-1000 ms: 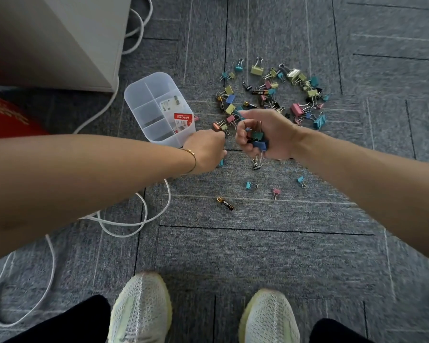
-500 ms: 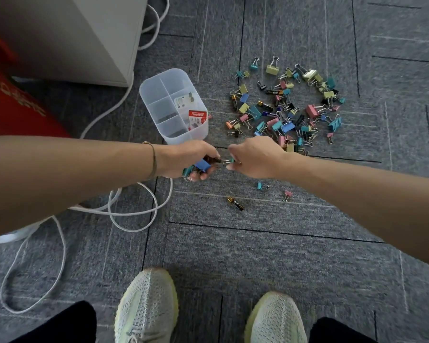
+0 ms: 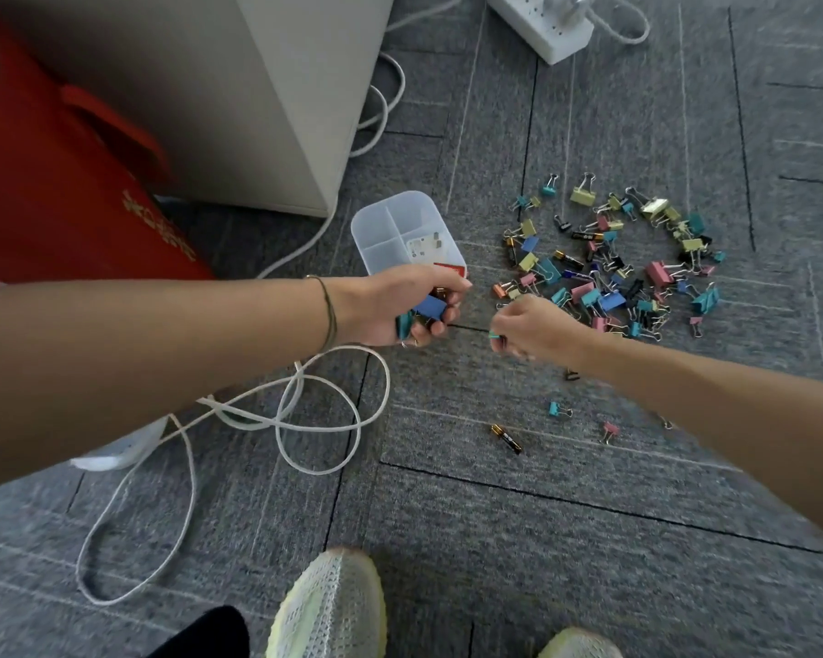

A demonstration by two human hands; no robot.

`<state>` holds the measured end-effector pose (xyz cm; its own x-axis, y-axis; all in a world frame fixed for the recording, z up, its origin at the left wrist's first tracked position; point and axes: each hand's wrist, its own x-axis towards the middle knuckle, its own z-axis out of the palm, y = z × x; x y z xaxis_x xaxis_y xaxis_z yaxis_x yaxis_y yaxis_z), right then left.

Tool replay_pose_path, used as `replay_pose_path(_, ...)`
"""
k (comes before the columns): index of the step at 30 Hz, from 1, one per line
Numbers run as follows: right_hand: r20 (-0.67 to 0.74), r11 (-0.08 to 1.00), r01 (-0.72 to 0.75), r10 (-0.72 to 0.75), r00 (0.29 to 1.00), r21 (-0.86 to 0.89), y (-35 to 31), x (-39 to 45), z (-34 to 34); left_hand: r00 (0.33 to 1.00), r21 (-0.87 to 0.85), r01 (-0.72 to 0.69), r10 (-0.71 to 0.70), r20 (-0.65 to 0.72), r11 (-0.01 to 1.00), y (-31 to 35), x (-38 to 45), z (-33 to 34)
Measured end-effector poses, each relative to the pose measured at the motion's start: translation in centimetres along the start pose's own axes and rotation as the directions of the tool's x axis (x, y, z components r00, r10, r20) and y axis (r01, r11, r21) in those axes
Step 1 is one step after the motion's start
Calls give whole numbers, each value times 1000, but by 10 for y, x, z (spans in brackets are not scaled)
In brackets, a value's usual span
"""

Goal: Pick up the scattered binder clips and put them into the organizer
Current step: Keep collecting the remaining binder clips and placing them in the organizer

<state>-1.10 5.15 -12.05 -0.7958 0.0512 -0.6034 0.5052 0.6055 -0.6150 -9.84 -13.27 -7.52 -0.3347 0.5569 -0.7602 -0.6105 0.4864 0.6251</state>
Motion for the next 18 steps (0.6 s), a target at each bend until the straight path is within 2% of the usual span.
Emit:
replay_pose_path(2, 44, 940, -77, 66, 997, 334, -9, -1, -11, 987, 0, -60, 59, -151, 998, 16, -5, -10)
replay_pose_path(5, 66, 846, -80, 53, 996, 527, -23, -7, -24, 909, 0, -193, 179, -375, 981, 45, -9, -32)
replay_pose_path(8, 39, 805, -62, 48, 998, 590, -43, -7, -35, 804, -68, -350, 263, -533, 934, 69, -2, -56)
replay_pose_path(12, -2, 760, -41, 55, 998, 648, -79, 3, -52, 731, -122, -454, 291, -617, 882, 68, 21, -71)
replay_pose_path(16, 0, 806, -23, 28, 1000, 591, -130, 14, -66, 529, 206, -500, 485, -696, 841, 51, 36, -72)
replay_pose_path(18, -17, 794, -6, 21, 1000, 608, -151, 19, -64, 477, 288, -490, 530, -701, 823, 46, 41, -74)
